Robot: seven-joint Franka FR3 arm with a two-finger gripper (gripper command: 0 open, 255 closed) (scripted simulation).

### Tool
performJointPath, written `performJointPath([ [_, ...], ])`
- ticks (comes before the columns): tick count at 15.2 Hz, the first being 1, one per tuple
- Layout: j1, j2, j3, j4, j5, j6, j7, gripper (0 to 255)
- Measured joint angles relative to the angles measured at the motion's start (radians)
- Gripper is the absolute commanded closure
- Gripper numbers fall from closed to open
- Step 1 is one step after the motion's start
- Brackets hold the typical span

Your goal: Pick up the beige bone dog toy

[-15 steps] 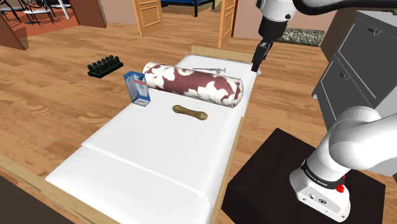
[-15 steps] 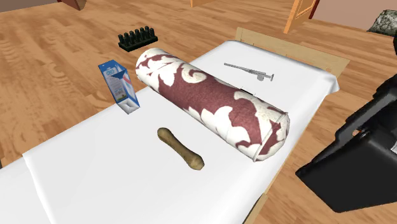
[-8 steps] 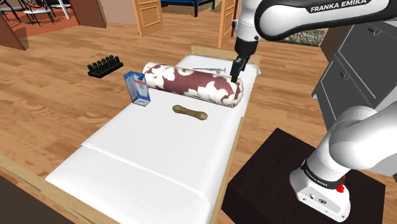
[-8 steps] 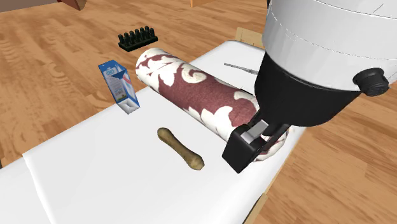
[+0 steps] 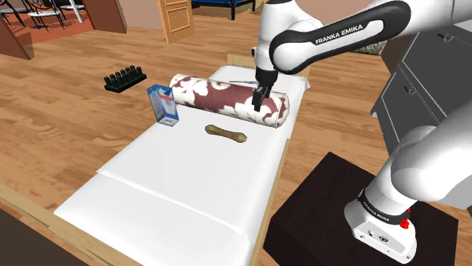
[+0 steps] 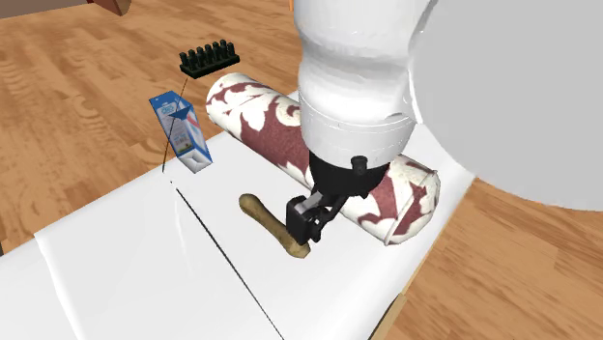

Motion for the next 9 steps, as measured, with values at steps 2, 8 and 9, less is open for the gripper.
performJointPath([
  [2,-0.001,0.076,0.005,0.026,-0.011,0.046,0.006,0],
  [8,0.004,0.306,0.021,0.15,-0.055,0.136,0.035,0],
  [9,0.005,0.342,0.022,0.166,-0.063,0.153,0.039,0],
])
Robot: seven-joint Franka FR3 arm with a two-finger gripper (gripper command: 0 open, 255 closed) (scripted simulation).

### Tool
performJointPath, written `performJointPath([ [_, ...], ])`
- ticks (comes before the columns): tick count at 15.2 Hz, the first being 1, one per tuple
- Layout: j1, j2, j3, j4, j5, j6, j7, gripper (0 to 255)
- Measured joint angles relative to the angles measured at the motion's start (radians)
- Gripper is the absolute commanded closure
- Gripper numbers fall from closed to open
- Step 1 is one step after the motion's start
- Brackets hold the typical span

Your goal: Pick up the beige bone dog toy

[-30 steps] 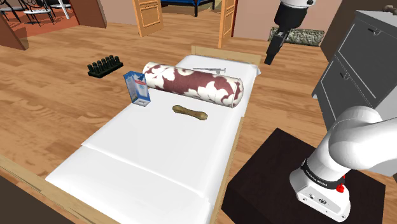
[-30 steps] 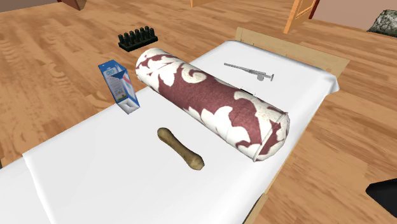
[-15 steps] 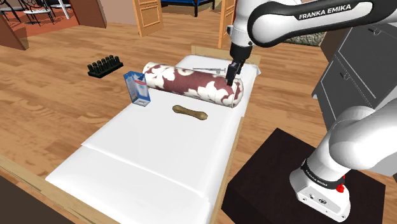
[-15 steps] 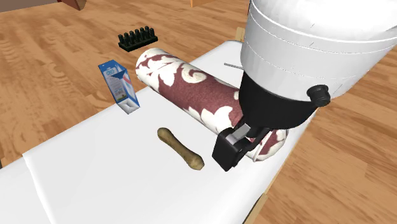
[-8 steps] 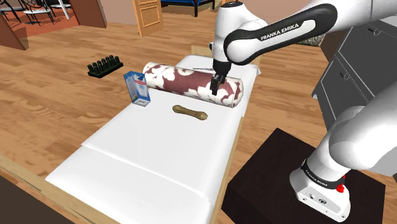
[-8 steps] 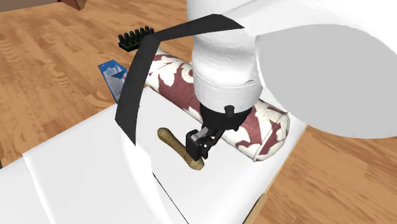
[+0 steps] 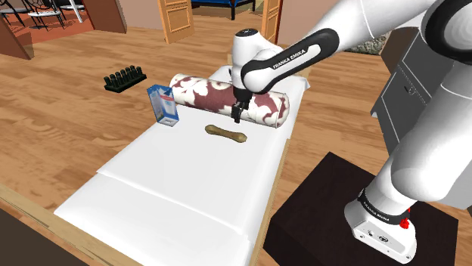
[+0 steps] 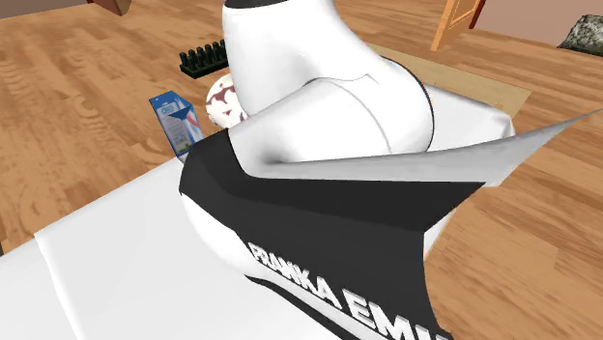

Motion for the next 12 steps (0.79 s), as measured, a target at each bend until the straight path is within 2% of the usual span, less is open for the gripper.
performJointPath([
  [8,0.037,0.311,0.001,0.223,-0.064,0.064,0.042,0],
  [12,0.042,0.369,-0.006,0.243,-0.078,0.1,0.048,0],
])
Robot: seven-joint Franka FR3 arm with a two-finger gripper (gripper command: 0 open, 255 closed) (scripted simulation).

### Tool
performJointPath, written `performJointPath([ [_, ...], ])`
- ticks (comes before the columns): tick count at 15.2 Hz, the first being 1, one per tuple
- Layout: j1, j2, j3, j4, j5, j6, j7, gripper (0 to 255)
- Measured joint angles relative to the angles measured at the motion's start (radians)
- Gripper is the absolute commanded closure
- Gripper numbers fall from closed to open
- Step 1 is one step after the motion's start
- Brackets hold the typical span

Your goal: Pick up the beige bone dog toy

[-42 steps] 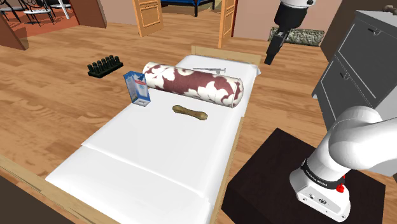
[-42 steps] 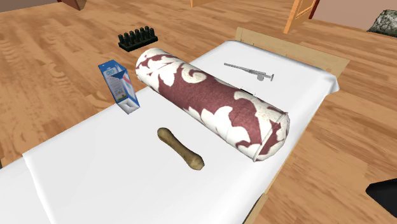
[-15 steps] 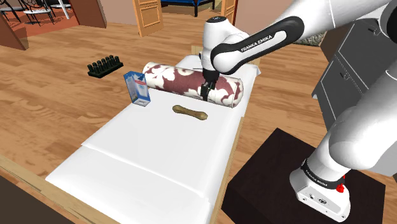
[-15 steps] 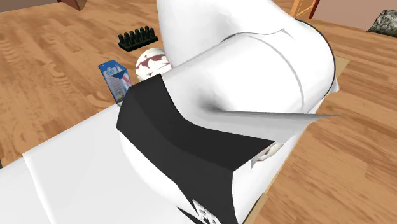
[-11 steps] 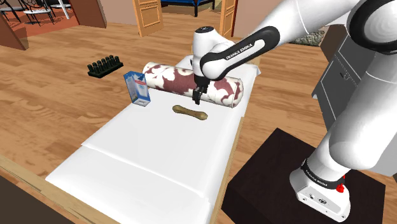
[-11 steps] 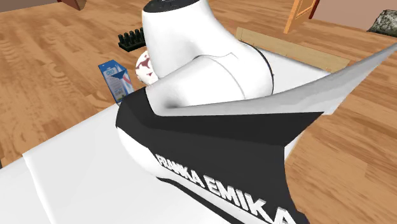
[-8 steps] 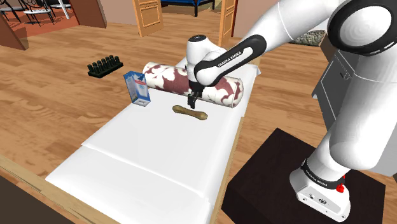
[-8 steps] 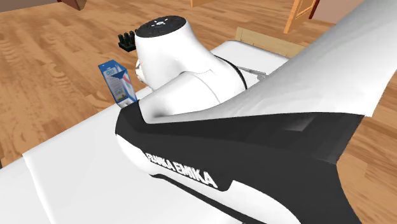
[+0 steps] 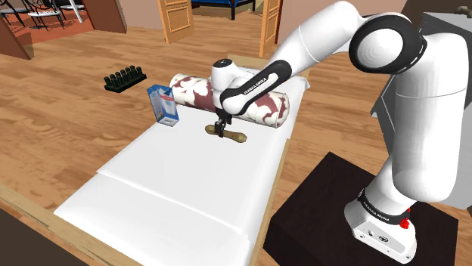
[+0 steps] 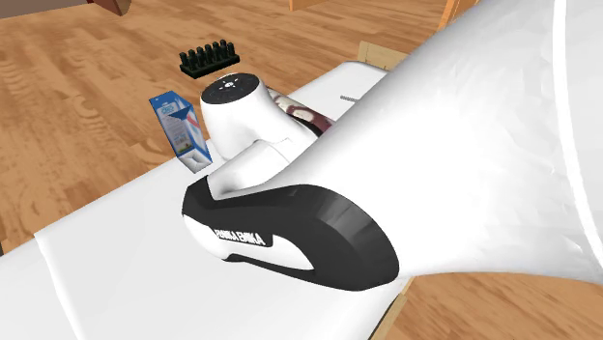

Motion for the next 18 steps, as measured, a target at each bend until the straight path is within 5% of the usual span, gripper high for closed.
performJointPath([
  [5,0.004,0.039,-0.008,-0.004,-0.013,0.042,0.012,0],
  [6,0.005,0.041,-0.008,-0.004,-0.014,0.044,0.012,255],
  [18,0.003,0.035,-0.007,0.0,-0.011,0.034,0.009,255],
])
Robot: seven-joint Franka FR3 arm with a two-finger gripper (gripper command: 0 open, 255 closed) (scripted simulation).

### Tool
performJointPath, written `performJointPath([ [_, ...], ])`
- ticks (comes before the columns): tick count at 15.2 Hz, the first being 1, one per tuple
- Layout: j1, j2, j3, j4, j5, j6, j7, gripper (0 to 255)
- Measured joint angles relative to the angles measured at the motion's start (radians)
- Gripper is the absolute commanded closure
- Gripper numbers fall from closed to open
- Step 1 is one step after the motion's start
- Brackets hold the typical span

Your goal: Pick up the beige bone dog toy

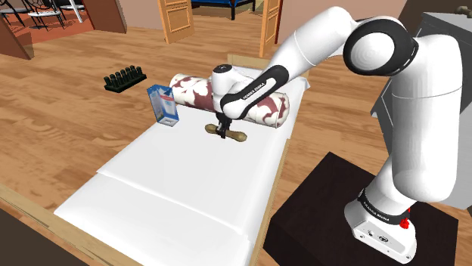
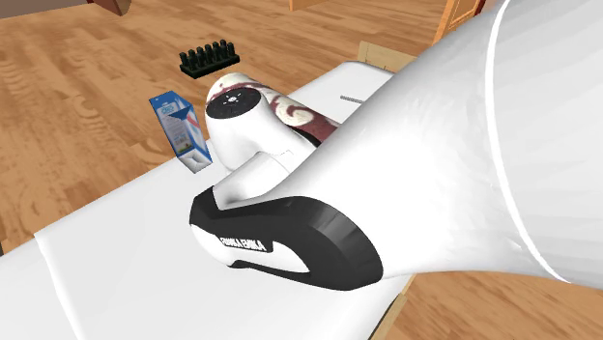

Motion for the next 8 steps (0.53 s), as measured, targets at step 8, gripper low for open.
performJointPath([
  [8,-0.007,-0.069,0.013,0.012,0.024,-0.079,-0.021,255],
])
